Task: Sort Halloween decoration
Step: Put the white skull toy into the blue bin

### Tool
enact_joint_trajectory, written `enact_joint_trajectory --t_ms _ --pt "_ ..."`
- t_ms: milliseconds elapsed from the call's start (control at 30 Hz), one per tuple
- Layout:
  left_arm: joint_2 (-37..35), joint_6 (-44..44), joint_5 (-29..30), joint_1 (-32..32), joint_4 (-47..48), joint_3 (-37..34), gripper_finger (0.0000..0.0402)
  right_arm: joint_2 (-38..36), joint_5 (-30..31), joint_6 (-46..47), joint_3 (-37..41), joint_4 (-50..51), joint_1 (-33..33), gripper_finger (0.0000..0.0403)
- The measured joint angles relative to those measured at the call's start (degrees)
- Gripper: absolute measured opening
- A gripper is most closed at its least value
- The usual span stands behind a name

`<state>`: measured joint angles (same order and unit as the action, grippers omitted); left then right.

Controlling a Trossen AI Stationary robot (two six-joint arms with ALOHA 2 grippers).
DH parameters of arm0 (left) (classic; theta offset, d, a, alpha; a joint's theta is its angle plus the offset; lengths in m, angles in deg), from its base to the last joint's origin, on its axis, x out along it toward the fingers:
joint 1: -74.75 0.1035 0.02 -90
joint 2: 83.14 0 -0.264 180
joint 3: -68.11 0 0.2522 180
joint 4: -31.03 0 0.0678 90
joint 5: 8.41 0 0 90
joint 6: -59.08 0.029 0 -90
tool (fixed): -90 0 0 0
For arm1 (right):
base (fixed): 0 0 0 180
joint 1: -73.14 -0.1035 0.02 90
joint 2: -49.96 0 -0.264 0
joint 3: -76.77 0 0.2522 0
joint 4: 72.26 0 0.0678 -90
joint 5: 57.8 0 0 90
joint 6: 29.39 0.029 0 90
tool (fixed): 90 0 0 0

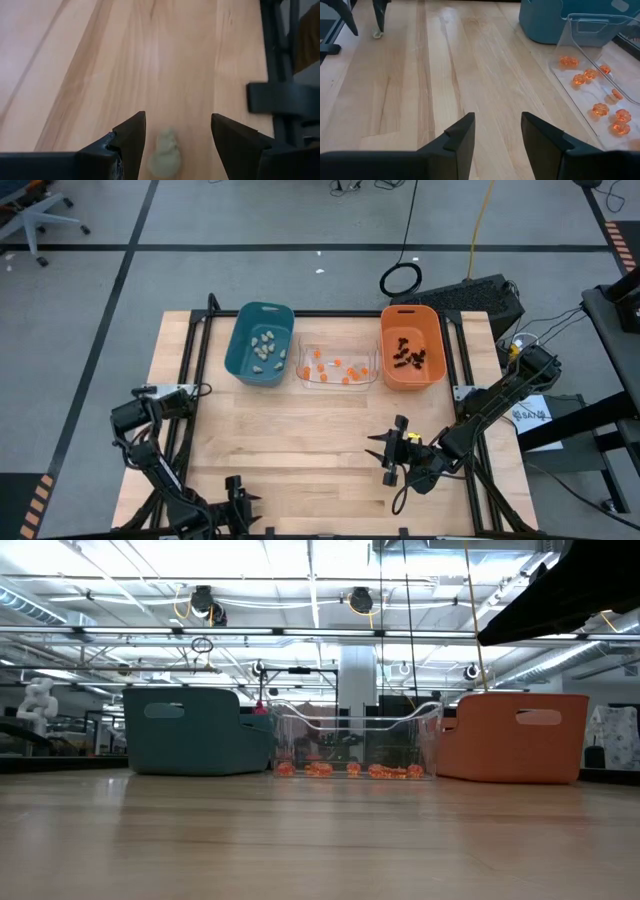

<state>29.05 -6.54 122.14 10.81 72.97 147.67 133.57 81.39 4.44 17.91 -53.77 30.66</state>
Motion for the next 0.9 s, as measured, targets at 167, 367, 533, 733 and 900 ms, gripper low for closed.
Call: enact_joint_trajectory --t_ms 167,367,533,733,900 --pt "2.00 -0.06 -0.14 -0.04 0.30 0.00 0.0223 0.00 0.00 0.00 0.00 0.00 0.00 0.0144" --pt "3.98 -0.52 0.37 -1.20 -0.18 0.11 0.0223 0.00 0.00 -0.06 0.00 0.01 0.00 0.0144" --pt "5.24 -4.76 2.48 -2.70 0.70 0.17 0.0220 0.00 0.00 -0.61 0.00 0.02 0.00 0.0144" --pt "5.47 -7.62 2.92 -3.91 1.06 0.15 0.0164 0.00 0.00 -1.41 0.00 0.07 0.00 0.0144" --pt "5.47 -7.54 2.15 -3.98 2.12 0.17 0.0094 0.00 0.01 -1.74 0.00 0.22 0.00 0.0144"
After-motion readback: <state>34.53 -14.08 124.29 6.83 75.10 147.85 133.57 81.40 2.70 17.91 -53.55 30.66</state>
